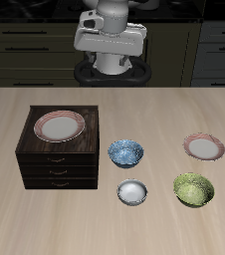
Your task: Place the white bowl onto the plate that is on the left side of the table
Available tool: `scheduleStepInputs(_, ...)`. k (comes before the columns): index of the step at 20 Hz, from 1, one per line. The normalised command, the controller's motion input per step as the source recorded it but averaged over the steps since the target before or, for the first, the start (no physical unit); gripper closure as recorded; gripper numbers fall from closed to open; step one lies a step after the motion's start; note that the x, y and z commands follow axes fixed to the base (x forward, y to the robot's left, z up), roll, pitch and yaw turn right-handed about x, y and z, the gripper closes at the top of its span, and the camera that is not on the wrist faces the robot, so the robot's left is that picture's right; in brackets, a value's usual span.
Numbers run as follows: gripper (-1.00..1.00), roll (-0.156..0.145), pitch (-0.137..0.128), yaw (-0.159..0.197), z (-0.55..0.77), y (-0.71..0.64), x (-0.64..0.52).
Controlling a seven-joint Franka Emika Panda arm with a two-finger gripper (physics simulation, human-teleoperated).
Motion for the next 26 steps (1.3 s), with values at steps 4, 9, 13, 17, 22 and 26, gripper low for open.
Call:
scheduleStepInputs(4,-1.0,-0.003,0.015,-0.007,0.02,-0.01,0.33)
scheduleStepInputs(9,-1.0,0.033,0.021,-0.013,-0.02,0.1,0.29)
scheduleStepInputs(13,-1.0,0.011,0.007,0.002,0.06,0.19,0.41)
scheduleStepInputs(17,-1.0,0.016,0.015,-0.007,0.05,0.15,0.37)
scheduleStepInputs(22,-1.0,0.028,-0.003,-0.011,0.1,0.12,0.34)
scheduleStepInputs(26,-1.0,0.004,-0.02,-0.002,0.08,0.06,0.22)
